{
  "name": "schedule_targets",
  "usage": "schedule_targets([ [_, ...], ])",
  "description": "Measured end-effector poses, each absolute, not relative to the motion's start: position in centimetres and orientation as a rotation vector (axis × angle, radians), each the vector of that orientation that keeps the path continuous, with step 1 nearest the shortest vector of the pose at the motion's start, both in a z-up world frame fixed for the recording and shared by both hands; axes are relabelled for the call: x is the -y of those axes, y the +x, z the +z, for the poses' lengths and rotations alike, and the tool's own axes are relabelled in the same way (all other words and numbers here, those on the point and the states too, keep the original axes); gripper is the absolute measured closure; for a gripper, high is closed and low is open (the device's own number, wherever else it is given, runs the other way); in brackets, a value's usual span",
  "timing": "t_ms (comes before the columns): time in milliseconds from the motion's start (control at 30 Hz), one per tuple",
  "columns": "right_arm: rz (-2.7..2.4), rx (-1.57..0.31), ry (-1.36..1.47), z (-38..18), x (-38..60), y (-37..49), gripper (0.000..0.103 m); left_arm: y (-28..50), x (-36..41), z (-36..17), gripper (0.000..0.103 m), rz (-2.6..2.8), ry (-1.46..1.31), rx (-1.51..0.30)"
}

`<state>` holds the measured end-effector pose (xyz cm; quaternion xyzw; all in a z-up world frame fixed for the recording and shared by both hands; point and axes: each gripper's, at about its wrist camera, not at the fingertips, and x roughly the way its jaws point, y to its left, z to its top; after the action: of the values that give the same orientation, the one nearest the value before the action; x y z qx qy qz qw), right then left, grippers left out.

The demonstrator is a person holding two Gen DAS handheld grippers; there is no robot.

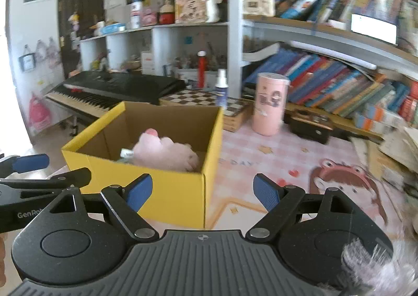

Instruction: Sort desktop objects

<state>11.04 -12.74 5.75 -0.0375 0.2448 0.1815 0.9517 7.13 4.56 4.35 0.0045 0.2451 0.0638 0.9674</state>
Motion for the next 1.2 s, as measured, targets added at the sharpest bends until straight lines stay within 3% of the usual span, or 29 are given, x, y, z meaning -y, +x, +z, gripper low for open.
schedule_targets([
  [400,0.123,-0.493,-0.006,3.4,15.5,3.2,0.015,2.1,-3.0,2.6,0.012,0.058,0.06,-0.522],
  [733,0.005,-0.531,0.026,1.6,17.1,-1.1,0.005,0.2,-1.3,2.2,0.007,-0.015,0.097,-0.532],
  [1200,-0.022,-0.562,0.027,1.2,17.8,-2.8,0.0,-0.9,-0.2,1.6,0.004,-0.021,0.104,-0.566],
])
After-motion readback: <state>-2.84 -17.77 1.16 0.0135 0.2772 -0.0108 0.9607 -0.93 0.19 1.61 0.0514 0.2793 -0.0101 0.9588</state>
